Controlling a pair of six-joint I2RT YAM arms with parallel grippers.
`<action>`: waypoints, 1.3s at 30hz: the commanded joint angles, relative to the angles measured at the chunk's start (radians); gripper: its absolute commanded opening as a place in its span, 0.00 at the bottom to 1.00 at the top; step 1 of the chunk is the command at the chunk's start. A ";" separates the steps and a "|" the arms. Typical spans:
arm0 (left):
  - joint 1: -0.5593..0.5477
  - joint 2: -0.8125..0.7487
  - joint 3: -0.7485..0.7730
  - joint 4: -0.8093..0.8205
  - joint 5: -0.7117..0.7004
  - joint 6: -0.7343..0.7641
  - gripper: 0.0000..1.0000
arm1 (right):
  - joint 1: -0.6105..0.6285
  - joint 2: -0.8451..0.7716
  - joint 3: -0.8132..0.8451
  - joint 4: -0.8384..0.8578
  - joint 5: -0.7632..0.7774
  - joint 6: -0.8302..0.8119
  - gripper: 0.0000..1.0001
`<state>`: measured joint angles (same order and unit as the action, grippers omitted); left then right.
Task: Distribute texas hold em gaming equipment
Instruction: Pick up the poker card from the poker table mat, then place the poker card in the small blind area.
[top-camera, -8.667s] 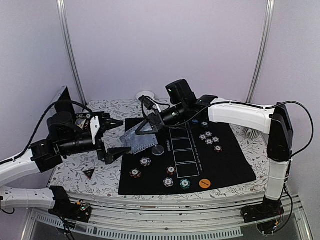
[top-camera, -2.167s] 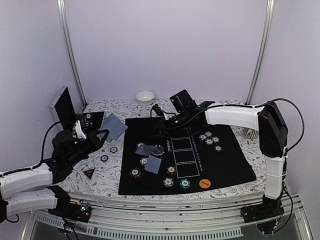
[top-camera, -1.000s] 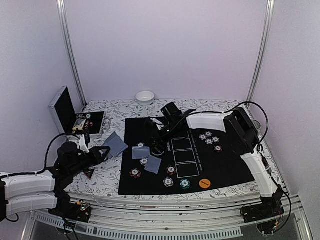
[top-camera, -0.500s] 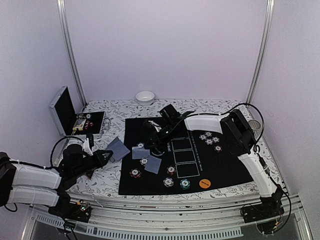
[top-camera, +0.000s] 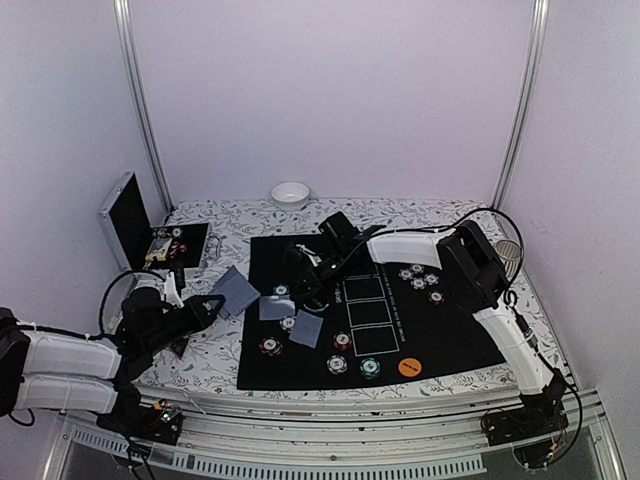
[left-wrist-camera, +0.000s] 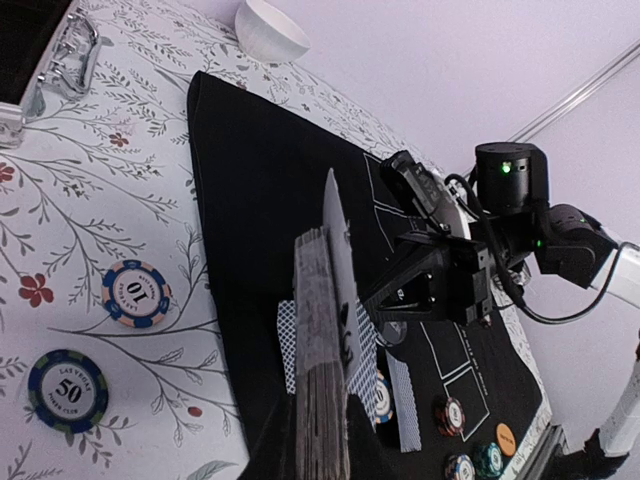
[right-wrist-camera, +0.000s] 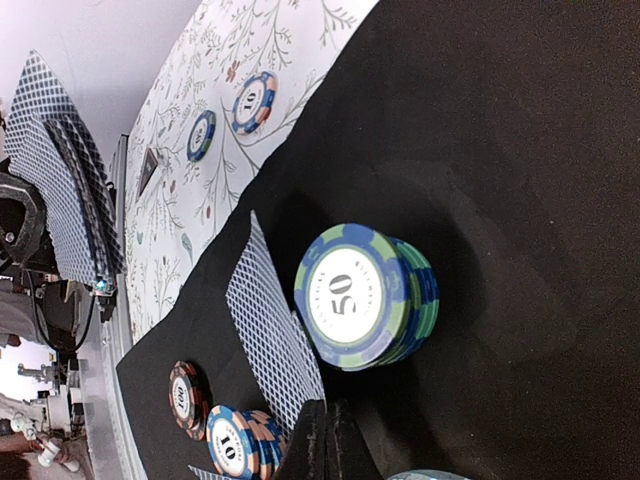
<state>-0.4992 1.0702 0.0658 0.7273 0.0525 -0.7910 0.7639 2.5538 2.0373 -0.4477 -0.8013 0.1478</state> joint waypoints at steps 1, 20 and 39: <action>0.013 -0.061 -0.004 -0.028 -0.031 0.037 0.00 | 0.000 -0.015 0.025 0.009 -0.057 -0.005 0.02; 0.083 -0.331 0.088 -0.276 -0.056 0.147 0.00 | -0.044 -0.267 -0.102 0.123 -0.079 0.088 0.02; 0.083 -0.327 0.121 -0.283 0.005 0.160 0.00 | -0.679 -0.747 -0.775 0.317 0.117 0.270 0.02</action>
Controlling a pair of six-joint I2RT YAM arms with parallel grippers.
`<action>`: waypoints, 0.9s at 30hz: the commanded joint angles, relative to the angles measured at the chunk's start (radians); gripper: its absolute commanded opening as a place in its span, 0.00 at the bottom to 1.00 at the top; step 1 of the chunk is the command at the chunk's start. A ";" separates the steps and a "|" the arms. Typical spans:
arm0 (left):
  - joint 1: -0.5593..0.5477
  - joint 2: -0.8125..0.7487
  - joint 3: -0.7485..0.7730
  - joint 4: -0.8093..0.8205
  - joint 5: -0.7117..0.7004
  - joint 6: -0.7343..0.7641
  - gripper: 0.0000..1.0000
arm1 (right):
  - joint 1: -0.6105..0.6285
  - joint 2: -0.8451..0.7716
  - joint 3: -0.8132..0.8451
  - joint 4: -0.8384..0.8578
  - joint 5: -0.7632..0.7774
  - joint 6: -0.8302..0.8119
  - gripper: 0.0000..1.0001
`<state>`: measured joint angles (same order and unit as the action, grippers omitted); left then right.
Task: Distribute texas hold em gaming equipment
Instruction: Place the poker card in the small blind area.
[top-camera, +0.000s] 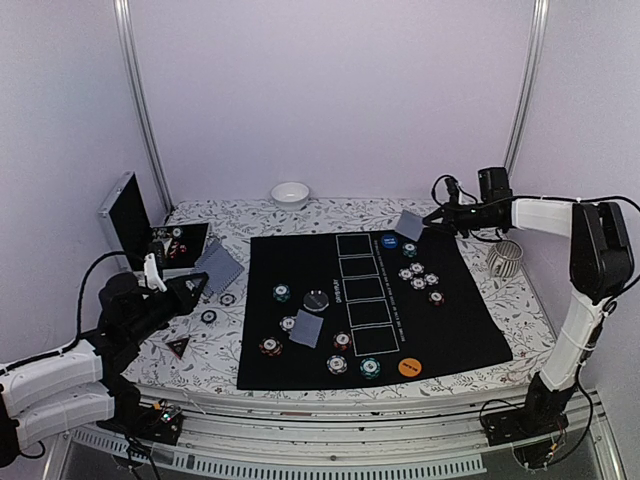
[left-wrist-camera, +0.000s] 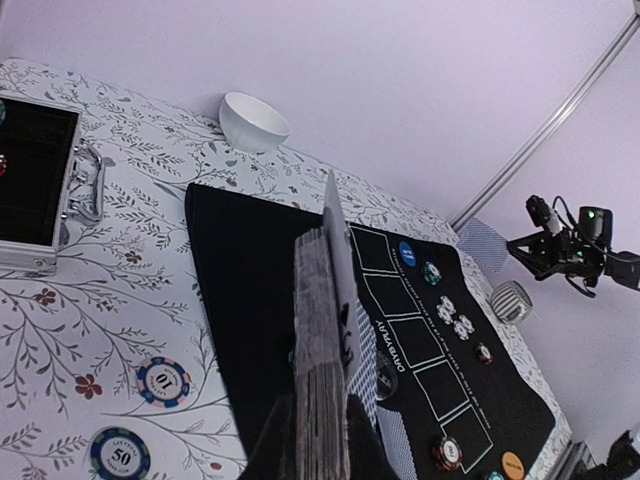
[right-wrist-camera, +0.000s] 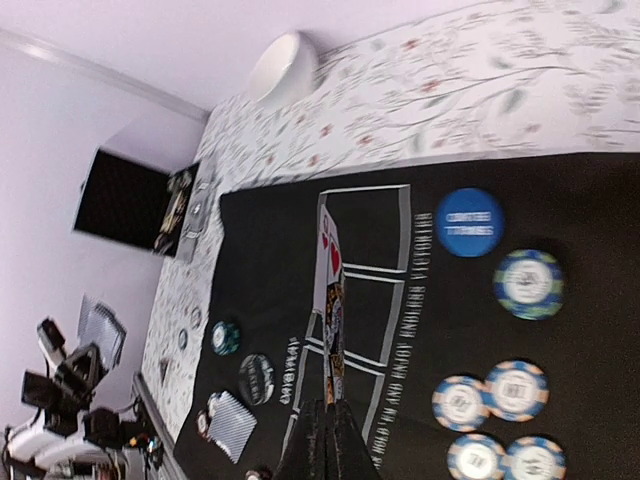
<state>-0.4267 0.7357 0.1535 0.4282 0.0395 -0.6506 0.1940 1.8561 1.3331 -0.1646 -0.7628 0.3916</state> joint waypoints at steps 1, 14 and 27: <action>0.011 0.014 0.036 0.019 0.021 0.019 0.00 | -0.136 -0.041 -0.074 0.033 0.090 0.023 0.02; 0.009 0.025 0.058 0.008 0.060 0.001 0.00 | -0.185 0.185 0.047 0.083 0.222 0.101 0.02; -0.010 0.056 0.107 0.025 0.135 0.027 0.00 | -0.177 0.112 0.040 0.027 0.453 0.107 0.49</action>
<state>-0.4282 0.7818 0.2165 0.4282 0.1329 -0.6464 0.0078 2.0850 1.3918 -0.1097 -0.4446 0.5247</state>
